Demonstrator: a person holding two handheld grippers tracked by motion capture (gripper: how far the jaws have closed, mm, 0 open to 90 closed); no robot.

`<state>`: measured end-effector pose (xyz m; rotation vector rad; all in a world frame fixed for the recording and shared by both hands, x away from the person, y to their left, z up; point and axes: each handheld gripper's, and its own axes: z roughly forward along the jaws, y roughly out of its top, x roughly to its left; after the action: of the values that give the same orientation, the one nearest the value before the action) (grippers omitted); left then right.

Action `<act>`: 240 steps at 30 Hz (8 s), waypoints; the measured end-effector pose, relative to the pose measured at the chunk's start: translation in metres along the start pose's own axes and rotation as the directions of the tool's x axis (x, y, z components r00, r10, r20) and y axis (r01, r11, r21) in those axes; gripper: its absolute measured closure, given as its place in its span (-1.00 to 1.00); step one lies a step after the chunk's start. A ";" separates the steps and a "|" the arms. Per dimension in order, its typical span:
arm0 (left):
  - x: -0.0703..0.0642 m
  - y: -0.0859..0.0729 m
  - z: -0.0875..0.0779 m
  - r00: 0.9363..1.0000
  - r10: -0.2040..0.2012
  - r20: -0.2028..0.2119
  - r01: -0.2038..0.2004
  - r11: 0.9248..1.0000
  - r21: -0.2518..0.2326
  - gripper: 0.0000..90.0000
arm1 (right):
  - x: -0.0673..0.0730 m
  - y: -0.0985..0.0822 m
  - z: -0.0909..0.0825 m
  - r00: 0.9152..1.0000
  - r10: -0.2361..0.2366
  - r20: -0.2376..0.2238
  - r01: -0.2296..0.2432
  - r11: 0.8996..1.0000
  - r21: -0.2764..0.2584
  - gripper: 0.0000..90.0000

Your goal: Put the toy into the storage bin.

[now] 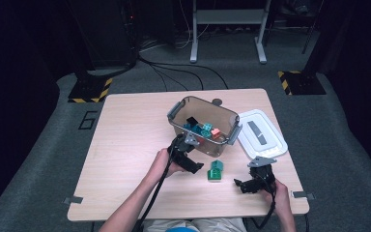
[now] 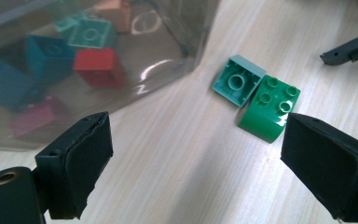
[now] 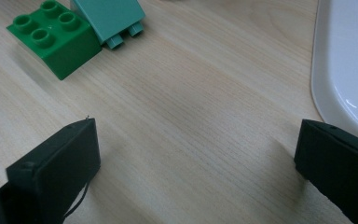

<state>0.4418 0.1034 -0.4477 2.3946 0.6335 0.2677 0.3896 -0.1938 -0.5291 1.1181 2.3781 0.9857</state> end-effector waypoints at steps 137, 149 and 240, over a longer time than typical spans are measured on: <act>0.100 0.080 -0.043 0.989 0.020 -0.150 -0.020 1.000 -0.001 0.30 | 0.000 0.000 0.000 1.000 0.002 -0.002 -0.002 1.000 0.000 -1.00; 0.110 0.075 -0.027 0.987 -0.069 -0.148 0.073 0.997 0.019 -0.09 | 0.000 0.000 0.000 1.000 0.002 -0.001 -0.002 1.000 0.000 -1.00; 0.037 -0.142 -0.010 0.943 -0.273 -0.190 0.249 0.958 -0.145 -0.78 | 0.056 0.058 0.050 0.999 -0.022 -0.023 0.020 0.996 -0.085 -0.64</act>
<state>0.4173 0.2236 -0.5284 2.1544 0.9948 0.4327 0.4128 -0.1023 -0.5239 1.0540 2.3381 1.0884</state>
